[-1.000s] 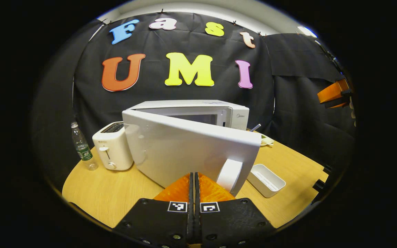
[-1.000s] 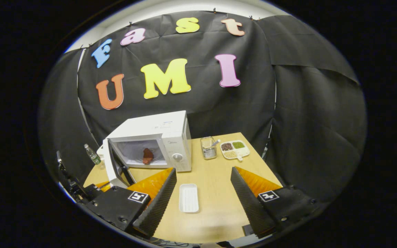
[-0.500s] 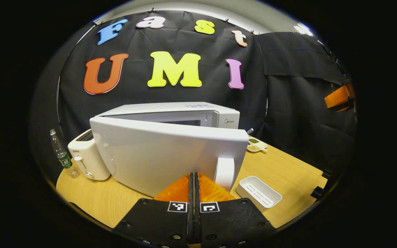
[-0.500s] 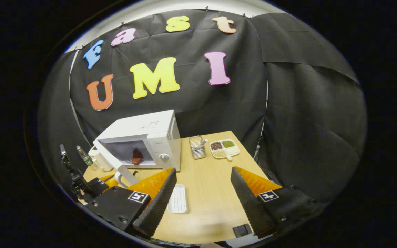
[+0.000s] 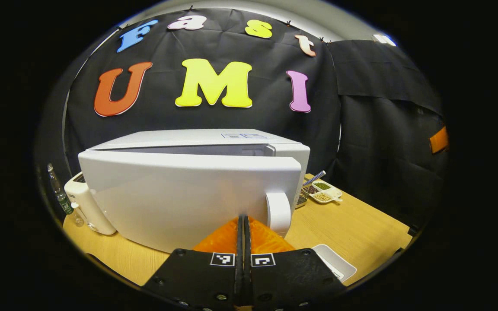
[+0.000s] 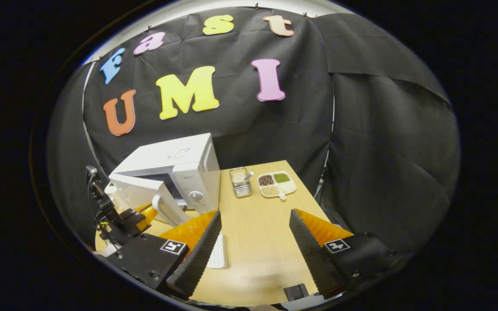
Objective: Open the microwave oven with the left hand, put the food in, and close the microwave oven.
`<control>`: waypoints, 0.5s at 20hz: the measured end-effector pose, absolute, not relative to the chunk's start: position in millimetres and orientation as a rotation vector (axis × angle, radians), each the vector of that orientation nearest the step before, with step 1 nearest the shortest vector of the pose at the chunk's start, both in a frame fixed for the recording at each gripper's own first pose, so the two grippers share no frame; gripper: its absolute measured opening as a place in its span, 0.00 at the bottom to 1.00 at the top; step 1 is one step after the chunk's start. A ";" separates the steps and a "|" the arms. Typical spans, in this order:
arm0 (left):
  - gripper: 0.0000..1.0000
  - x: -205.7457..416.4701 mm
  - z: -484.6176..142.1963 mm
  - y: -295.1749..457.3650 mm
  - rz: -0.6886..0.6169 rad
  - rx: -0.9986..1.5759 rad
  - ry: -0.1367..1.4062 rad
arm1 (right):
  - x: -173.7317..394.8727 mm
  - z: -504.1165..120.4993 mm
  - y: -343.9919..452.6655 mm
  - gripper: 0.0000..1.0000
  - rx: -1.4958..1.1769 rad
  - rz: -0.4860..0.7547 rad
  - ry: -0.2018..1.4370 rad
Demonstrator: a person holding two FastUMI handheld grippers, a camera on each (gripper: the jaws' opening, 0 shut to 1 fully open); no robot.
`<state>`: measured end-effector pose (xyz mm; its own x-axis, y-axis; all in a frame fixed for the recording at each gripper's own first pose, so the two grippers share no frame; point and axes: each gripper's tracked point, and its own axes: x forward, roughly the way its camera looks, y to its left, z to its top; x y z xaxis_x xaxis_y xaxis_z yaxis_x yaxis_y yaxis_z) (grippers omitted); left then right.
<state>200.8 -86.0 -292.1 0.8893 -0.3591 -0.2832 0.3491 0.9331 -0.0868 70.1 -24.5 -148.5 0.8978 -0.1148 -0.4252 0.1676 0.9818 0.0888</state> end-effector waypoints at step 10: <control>0.00 242.8 -290.3 -100.6 -0.328 -0.036 0.292 | 92.6 -149.2 -34.0 0.92 0.143 -0.135 0.442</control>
<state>242.8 -100.6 -290.3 0.9050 -0.3228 -0.2771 0.3123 0.9464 -0.0824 92.6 -34.0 -149.2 0.8951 -0.0985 -0.4348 0.1606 0.9811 0.1083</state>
